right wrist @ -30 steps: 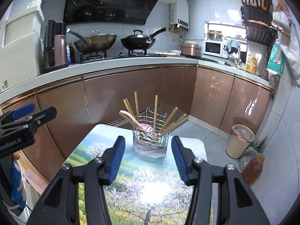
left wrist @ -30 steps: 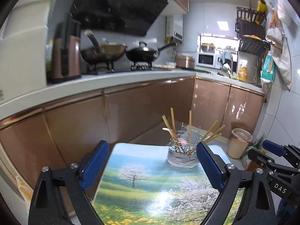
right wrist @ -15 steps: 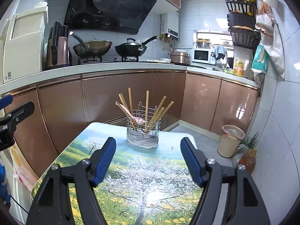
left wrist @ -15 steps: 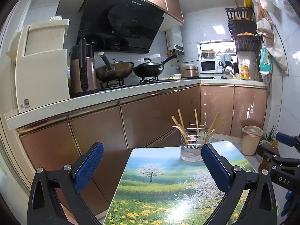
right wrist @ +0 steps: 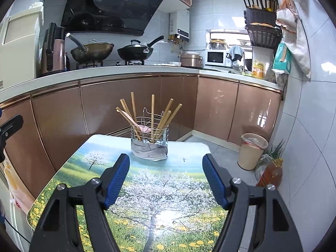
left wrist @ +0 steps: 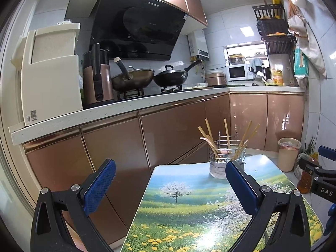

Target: Organize utensils

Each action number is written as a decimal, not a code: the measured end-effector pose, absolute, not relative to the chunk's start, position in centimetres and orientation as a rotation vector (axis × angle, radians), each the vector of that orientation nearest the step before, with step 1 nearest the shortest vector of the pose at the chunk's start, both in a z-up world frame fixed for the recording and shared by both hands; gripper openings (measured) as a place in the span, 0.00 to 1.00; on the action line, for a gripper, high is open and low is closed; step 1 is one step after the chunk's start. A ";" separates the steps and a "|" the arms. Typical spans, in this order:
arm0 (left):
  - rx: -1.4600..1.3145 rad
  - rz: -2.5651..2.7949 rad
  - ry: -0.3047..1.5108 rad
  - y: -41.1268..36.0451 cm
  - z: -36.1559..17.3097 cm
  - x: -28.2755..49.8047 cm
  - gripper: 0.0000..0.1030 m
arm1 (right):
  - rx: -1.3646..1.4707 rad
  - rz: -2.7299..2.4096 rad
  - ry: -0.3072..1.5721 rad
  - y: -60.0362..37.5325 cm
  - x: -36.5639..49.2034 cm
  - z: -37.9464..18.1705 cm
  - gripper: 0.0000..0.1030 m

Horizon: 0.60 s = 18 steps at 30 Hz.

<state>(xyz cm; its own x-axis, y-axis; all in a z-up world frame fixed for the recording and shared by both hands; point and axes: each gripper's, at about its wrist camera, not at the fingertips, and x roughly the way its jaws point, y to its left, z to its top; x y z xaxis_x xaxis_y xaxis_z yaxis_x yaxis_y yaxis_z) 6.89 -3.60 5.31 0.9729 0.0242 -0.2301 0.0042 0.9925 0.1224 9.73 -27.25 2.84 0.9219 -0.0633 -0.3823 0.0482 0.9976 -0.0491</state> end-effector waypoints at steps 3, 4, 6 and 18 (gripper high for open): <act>0.108 -0.005 0.255 -3.3 4.9 7.4 1.00 | -0.028 -0.065 0.393 -27.5 10.1 2.4 0.69; 0.102 -0.007 0.259 -3.2 4.9 7.7 1.00 | -0.024 -0.069 0.395 -27.6 10.3 2.3 0.70; 0.089 -0.014 0.271 -2.9 4.5 8.1 1.00 | -0.020 -0.078 0.396 -27.8 10.6 2.0 0.73; 0.043 -0.012 0.336 -1.7 2.5 10.7 1.00 | 0.000 -0.130 0.426 -29.2 12.5 -0.2 0.75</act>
